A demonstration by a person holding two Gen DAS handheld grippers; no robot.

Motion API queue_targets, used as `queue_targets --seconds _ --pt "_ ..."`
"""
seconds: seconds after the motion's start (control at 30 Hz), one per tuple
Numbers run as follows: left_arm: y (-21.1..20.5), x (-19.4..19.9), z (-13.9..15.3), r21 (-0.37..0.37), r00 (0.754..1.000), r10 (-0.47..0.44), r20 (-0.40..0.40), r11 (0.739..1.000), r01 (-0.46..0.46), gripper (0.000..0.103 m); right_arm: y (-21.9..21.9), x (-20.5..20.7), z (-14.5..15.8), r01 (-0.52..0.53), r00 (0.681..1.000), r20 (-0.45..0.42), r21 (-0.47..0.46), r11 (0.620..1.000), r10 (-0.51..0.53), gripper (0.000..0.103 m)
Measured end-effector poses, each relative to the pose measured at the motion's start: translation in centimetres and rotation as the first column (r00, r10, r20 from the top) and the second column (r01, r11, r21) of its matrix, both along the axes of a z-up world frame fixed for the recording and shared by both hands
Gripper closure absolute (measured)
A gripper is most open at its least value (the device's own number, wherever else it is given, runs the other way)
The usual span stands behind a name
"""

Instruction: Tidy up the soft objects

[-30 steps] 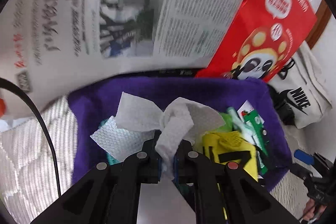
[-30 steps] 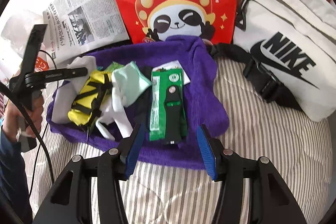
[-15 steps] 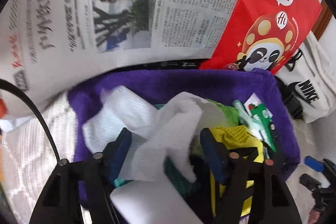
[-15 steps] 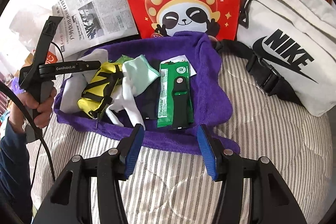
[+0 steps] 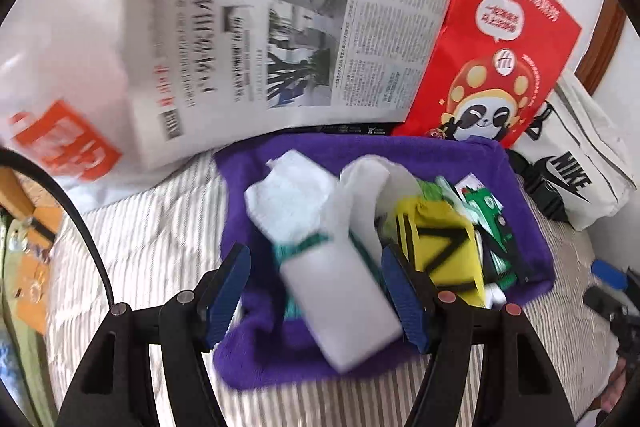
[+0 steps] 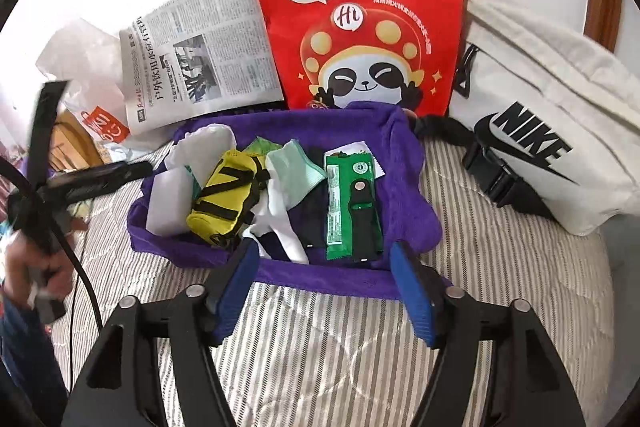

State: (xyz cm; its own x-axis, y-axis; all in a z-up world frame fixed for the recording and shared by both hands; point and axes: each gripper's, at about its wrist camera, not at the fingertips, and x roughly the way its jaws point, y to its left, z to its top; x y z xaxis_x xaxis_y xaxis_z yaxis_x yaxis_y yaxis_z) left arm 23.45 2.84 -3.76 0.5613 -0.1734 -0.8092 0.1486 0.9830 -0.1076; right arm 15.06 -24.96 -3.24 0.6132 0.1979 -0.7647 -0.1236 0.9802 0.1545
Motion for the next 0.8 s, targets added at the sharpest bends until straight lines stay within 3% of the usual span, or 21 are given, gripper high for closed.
queue_targets --seconds 0.17,0.33,0.57,0.8 --pt "0.1 -4.3 2.0 0.027 0.999 0.031 0.033 0.999 -0.032 0.015 1.2 -0.9 1.5 0.030 1.000 0.000 -0.021 0.999 -0.030 0.031" --pt "-0.3 -8.6 4.2 0.069 0.994 0.056 0.090 0.996 -0.062 0.004 1.2 -2.9 2.8 0.036 0.999 -0.002 0.017 0.999 -0.036 0.018" --pt "-1.4 -12.8 5.8 0.113 0.988 0.103 0.117 0.987 -0.116 0.003 1.5 -5.7 3.7 0.059 0.998 0.031 -0.059 0.997 -0.057 0.005" --pt "-1.0 -15.7 6.7 0.048 0.984 0.131 0.117 0.989 -0.137 0.003 1.4 -7.9 4.0 0.066 0.997 0.043 -0.083 0.994 -0.062 0.000"
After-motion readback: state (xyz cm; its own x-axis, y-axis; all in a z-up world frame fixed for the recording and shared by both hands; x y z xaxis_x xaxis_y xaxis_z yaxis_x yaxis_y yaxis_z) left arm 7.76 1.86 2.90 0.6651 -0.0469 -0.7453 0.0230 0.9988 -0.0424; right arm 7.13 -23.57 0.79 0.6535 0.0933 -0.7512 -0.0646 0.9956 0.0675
